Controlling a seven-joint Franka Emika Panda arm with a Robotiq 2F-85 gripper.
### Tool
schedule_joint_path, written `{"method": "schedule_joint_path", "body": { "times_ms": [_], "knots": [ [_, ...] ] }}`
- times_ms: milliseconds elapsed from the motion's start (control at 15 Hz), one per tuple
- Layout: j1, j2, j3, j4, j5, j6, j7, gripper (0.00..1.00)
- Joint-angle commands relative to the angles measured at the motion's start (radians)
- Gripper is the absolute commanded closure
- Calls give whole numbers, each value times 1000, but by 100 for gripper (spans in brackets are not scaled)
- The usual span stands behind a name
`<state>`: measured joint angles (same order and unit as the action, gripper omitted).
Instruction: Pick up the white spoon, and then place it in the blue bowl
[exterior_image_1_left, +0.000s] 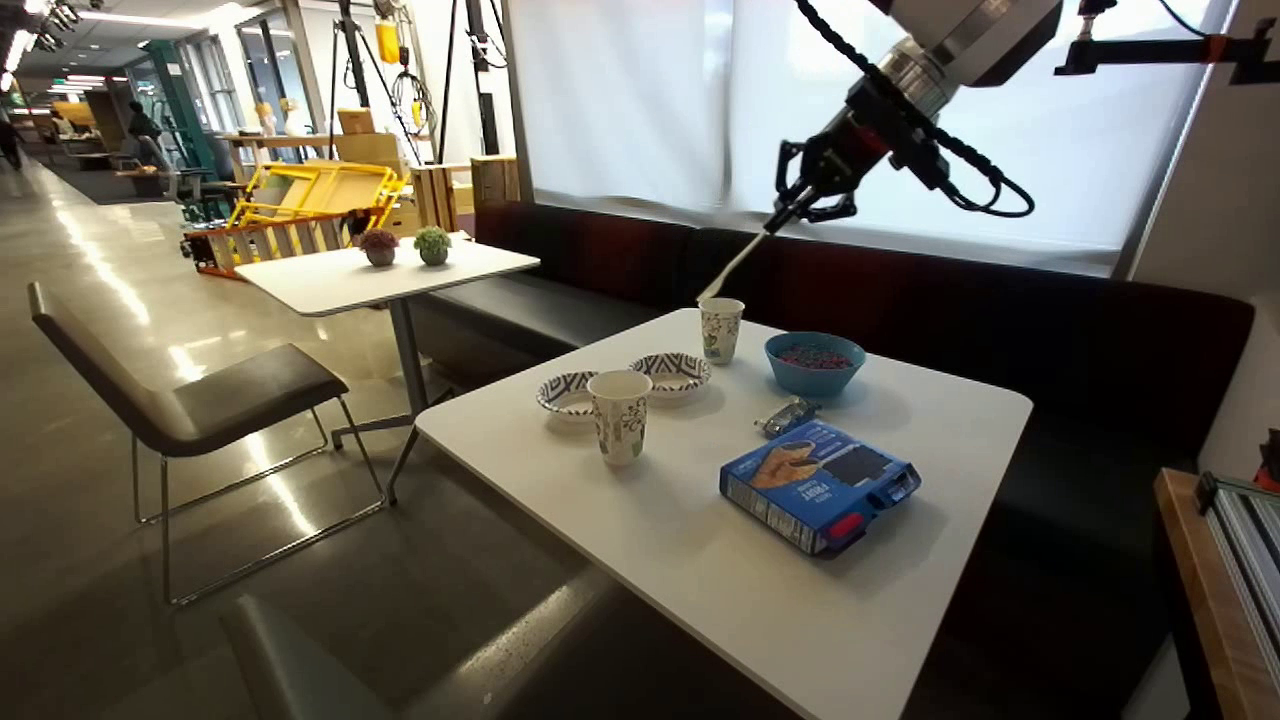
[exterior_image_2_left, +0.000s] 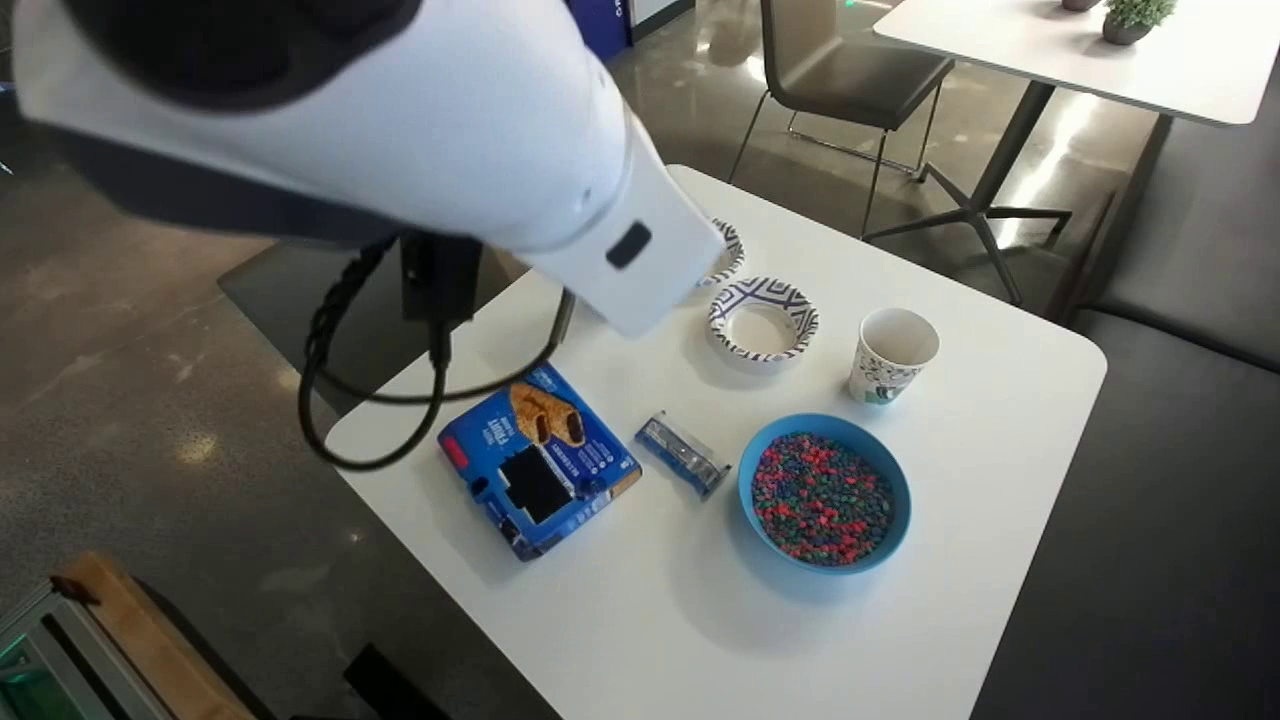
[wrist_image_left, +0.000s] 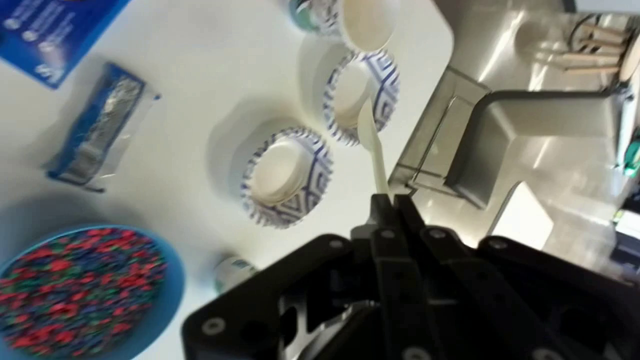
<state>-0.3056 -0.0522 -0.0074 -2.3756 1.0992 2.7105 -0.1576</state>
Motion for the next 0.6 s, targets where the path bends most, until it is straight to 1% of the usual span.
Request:
{"method": "schedule_joint_path", "body": {
  "times_ms": [0, 67, 200, 400, 467, 533],
  "knots": [
    [-18, -4, -19, -38, -3, 35, -3, 96],
    [-33, -4, -33, -73, -4, 61, -12, 96],
    [-44, -3, -42, -101, -4, 74, -21, 96],
    [-42, -4, -36, -102, -4, 74, -21, 96],
    [-47, 9, -41, -87, -3, 80, -27, 99],
    [-53, 19, -47, -76, -9, 82, -25, 99]
  ]
}}
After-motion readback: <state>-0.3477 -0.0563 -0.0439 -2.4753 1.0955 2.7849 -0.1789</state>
